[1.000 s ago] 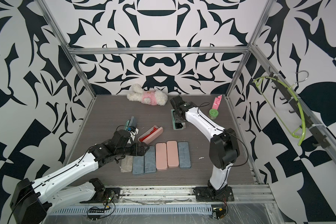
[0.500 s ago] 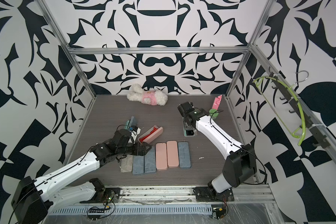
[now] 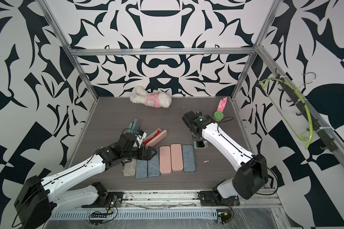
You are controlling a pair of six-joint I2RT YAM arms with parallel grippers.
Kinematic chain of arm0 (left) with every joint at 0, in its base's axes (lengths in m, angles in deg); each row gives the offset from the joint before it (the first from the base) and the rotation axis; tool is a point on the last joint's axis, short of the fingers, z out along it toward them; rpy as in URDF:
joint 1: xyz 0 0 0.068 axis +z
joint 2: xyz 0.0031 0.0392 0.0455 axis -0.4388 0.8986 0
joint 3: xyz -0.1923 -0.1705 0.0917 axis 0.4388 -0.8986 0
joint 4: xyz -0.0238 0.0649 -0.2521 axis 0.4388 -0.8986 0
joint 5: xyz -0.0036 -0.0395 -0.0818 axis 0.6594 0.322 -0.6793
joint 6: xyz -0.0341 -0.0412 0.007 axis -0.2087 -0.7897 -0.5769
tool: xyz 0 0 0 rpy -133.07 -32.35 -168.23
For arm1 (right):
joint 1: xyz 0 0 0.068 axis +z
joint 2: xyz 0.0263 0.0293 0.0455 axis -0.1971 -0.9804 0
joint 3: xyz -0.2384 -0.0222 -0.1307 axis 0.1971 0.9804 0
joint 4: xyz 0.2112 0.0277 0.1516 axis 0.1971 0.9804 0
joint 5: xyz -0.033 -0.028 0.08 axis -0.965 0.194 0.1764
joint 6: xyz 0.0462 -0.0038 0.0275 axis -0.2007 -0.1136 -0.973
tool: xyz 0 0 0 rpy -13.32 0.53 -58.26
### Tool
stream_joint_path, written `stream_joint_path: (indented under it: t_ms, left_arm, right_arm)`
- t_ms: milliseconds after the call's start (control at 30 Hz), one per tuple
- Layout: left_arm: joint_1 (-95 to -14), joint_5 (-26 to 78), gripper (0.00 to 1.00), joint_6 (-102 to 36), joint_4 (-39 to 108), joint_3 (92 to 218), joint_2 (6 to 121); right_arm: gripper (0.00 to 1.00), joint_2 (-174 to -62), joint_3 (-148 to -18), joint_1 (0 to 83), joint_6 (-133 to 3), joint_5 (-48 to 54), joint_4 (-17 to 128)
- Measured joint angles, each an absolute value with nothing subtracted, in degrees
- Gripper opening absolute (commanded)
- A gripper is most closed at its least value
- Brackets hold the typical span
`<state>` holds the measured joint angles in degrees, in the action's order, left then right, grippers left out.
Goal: Close the glasses case
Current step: Place the glasses case at the center of the board.
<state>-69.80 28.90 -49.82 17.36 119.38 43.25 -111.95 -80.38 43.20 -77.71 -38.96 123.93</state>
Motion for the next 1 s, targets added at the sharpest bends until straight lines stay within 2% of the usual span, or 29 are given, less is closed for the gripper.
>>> stream_joint_path:
  t_ms: [700, 1000]
  left_arm:
    - [-69.80, 25.55, 1.00, -50.02, 20.18, 118.77, 44.69]
    - [-69.80, 25.01, 1.00, -50.28, 20.18, 118.77, 44.80]
  right_arm:
    - [0.08, -105.72, -66.65, 53.26, -93.21, -41.41, 130.09]
    - [0.08, -108.06, -64.38, 58.30, -98.11, -42.16, 130.35]
